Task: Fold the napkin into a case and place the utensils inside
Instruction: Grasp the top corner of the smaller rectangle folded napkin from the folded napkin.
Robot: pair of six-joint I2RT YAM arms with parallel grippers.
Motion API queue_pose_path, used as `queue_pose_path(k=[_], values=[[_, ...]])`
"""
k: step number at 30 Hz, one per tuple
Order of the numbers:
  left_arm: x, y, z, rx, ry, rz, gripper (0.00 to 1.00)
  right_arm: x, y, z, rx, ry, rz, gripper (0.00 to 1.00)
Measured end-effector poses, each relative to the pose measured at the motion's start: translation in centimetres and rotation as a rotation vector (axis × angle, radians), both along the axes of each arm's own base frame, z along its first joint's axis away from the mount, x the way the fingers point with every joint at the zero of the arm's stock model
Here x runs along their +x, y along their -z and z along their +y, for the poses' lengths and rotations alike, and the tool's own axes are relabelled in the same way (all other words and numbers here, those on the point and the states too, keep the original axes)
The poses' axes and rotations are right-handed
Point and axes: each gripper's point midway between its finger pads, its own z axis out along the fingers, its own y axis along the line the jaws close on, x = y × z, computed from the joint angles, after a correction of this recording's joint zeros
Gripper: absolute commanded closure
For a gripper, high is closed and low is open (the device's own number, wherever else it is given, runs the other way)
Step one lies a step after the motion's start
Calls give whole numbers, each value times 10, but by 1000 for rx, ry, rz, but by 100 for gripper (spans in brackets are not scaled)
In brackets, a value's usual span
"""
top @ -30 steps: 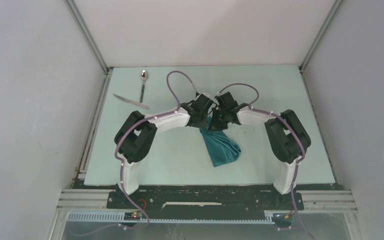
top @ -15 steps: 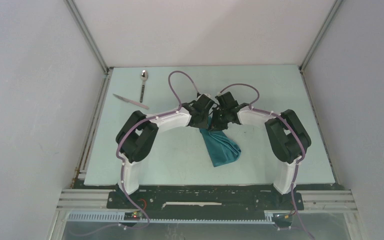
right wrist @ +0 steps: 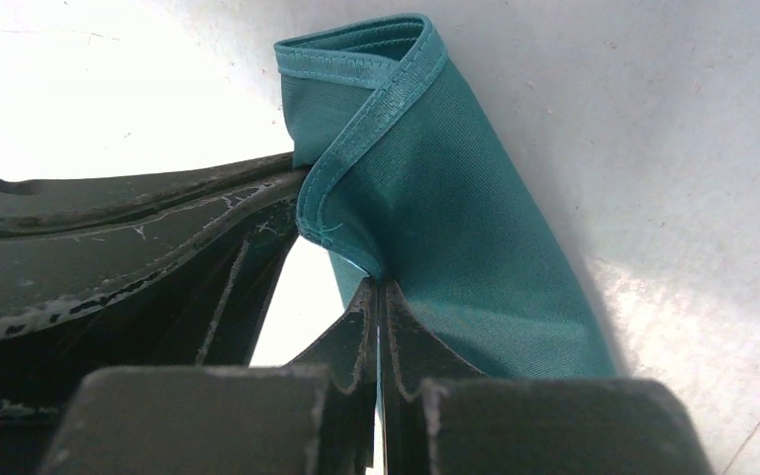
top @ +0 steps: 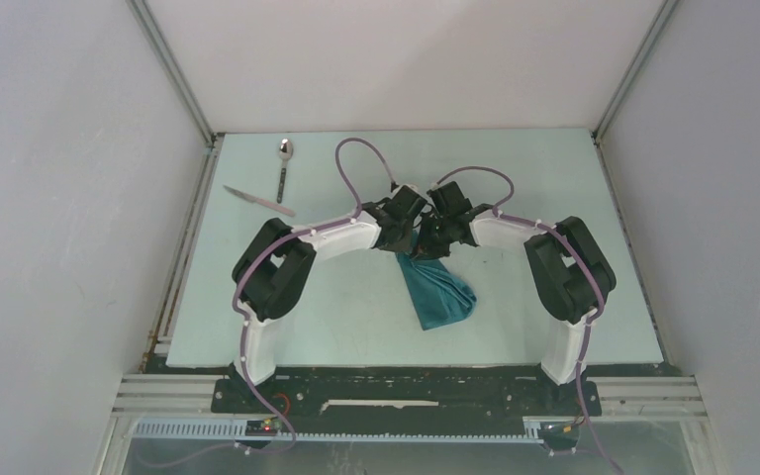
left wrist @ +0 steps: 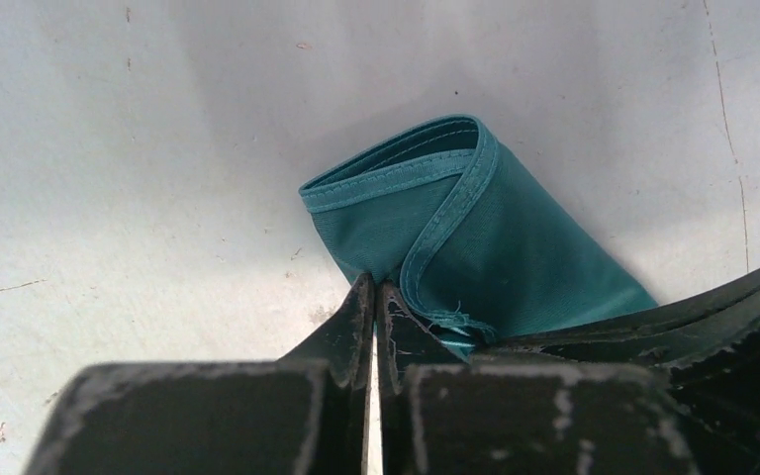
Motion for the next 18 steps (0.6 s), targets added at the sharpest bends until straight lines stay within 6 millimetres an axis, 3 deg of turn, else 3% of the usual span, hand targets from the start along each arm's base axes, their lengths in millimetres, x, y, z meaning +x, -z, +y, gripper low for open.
queue_pose_path(k=[10,18], values=[[-4,4,5,-36,5,-7,100,-17,14,8,153,146,141,100],[-8,10,14,-144,-2,19,100,1,7,18,332,208,127,100]])
